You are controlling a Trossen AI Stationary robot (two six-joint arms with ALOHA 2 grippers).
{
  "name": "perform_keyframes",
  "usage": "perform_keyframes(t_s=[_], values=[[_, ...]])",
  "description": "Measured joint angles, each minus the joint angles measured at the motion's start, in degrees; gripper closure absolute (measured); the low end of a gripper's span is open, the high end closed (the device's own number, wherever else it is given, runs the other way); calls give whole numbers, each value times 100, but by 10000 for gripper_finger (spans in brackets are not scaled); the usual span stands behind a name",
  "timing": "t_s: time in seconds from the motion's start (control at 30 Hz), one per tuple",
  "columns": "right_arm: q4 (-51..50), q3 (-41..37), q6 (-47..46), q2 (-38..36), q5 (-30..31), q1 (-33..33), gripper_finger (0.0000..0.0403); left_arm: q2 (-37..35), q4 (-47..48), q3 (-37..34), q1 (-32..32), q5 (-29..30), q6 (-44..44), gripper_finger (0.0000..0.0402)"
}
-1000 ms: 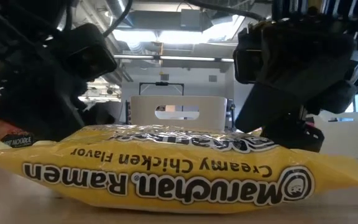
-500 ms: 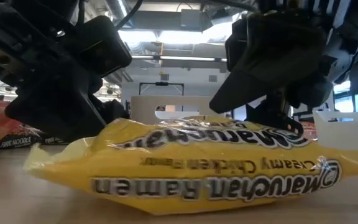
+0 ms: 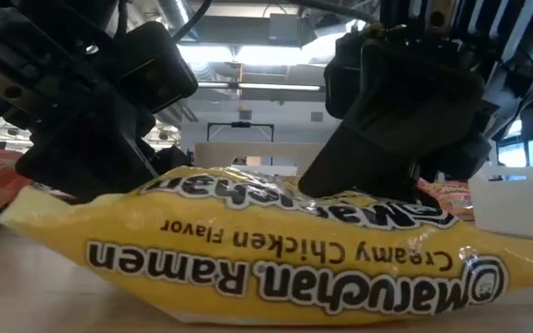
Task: Sort Maruchan noodles
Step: Put the yellow noodle pack into the top white bin
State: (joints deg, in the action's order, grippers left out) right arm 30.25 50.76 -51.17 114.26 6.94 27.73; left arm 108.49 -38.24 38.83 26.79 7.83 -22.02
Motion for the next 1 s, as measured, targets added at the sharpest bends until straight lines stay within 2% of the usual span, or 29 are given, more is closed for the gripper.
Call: perform_keyframes(t_s=[0.17,0.3,0.4,0.7,1.0], values=[[46,0,185,-2,-6,0,232,0,2,1,0,-4,13,223],[62,4,390,-14,-24,9,268,-67,49,2,-8,-271,15,223],[58,4,551,-38,-7,48,277,-277,416,9,-9,-537,8,223],[-75,-4,1102,-247,-69,127,284,-1130,1814,3,137,-546,-173,223],[23,-4,1282,-287,-133,129,321,-1283,1890,7,286,-386,-147,223]])
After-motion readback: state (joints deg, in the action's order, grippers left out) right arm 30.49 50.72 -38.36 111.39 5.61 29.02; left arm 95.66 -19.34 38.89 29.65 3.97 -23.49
